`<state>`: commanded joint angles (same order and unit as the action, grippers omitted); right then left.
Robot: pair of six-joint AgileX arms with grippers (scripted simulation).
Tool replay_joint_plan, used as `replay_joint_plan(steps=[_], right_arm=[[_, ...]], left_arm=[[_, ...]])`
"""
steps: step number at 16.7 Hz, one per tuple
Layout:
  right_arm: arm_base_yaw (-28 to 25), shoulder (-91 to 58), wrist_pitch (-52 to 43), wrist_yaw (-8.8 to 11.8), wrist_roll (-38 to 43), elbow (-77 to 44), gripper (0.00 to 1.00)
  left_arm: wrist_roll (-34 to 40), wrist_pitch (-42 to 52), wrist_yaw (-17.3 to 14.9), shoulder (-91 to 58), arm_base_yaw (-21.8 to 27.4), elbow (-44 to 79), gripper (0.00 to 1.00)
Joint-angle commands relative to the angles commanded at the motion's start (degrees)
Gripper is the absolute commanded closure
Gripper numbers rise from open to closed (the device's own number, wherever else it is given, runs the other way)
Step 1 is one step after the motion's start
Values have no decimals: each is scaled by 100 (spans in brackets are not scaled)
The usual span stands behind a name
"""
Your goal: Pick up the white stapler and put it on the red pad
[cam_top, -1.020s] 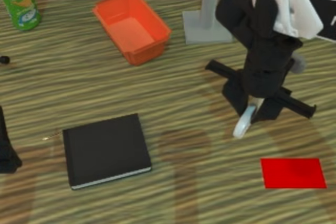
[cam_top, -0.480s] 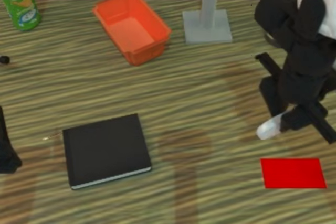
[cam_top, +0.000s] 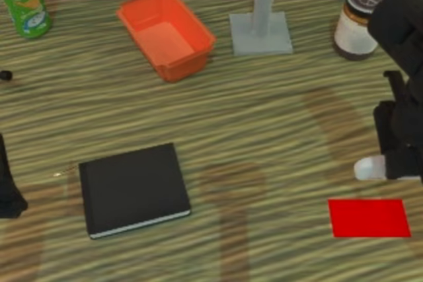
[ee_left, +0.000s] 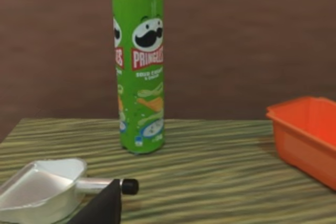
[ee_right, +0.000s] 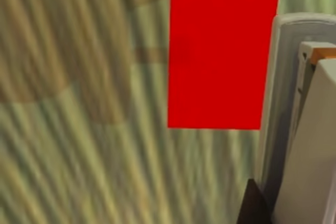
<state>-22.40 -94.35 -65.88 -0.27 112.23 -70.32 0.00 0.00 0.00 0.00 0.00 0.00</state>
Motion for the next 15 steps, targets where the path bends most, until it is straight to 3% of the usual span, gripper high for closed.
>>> replay_joint_plan(steps=[7, 15], right_arm=[[-12, -99, 229, 2, 7, 133, 100], [17, -761, 2118, -4, -1, 1351, 100]], left_arm=[[0, 0, 0, 0, 0, 0, 0], [0, 0, 0, 0, 0, 0, 0]])
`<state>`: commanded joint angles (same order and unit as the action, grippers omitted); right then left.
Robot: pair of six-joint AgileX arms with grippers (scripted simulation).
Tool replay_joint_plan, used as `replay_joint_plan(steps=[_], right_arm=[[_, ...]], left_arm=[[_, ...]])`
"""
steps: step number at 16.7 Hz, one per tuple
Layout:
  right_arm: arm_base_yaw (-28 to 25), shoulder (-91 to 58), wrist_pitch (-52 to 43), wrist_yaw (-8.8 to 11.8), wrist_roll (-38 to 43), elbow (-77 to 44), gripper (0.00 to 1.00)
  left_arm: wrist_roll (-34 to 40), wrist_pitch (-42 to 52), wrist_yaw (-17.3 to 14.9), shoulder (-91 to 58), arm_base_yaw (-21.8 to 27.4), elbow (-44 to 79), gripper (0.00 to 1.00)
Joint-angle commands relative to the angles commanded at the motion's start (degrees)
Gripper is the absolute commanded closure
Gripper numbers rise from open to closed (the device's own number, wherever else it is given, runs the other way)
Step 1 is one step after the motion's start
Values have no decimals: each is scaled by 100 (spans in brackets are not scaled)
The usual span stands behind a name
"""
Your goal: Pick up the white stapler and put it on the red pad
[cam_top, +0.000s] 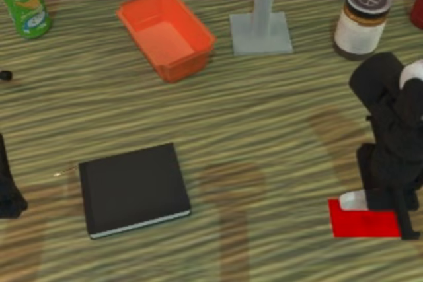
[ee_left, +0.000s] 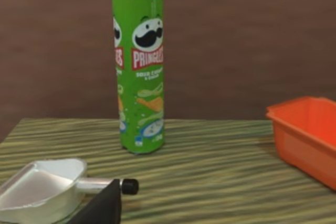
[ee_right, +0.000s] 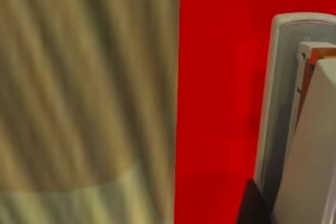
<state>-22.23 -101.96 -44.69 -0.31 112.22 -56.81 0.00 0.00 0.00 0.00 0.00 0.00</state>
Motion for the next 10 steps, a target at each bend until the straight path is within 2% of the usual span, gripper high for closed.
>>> replay_joint_plan(steps=[6, 10], right_arm=[[0, -69, 198, 2, -2, 135, 100], [0, -69, 198, 2, -2, 135, 70]], left_arm=[[0, 0, 0, 0, 0, 0, 0], [0, 0, 0, 0, 0, 0, 0]])
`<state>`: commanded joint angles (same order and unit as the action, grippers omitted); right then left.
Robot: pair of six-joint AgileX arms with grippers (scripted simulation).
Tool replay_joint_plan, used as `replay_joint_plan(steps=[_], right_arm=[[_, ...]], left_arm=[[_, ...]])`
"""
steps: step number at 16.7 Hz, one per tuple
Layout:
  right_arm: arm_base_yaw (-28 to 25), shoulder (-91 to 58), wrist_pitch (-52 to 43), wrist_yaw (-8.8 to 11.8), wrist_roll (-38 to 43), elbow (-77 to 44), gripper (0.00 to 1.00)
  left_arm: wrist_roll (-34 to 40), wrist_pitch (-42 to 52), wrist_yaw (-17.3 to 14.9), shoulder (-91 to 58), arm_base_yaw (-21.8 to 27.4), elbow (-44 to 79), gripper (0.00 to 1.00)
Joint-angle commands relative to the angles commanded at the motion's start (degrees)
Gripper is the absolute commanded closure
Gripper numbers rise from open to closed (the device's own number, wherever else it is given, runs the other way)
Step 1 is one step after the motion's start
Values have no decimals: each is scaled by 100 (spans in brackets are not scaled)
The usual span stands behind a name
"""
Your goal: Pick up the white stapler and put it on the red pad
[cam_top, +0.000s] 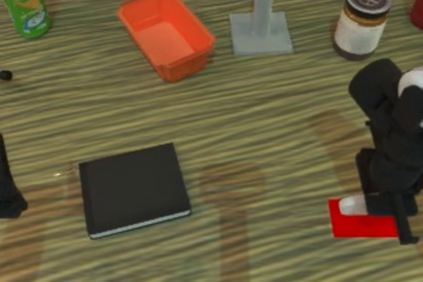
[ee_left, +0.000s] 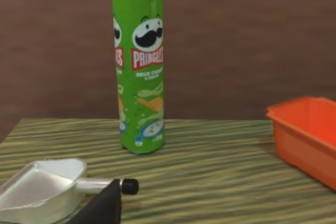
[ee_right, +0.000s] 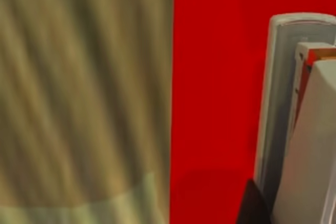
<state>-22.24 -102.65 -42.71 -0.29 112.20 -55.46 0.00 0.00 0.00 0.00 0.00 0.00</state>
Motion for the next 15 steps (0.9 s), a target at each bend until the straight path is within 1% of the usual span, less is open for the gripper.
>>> replay_joint_plan(steps=[9, 10, 15], right_arm=[[0, 0, 0, 0, 0, 0, 2], [0, 0, 0, 0, 0, 0, 0], [0, 0, 0, 0, 0, 0, 0]], left_arm=[[0, 0, 0, 0, 0, 0, 0], [0, 0, 0, 0, 0, 0, 0], [0, 0, 0, 0, 0, 0, 0]])
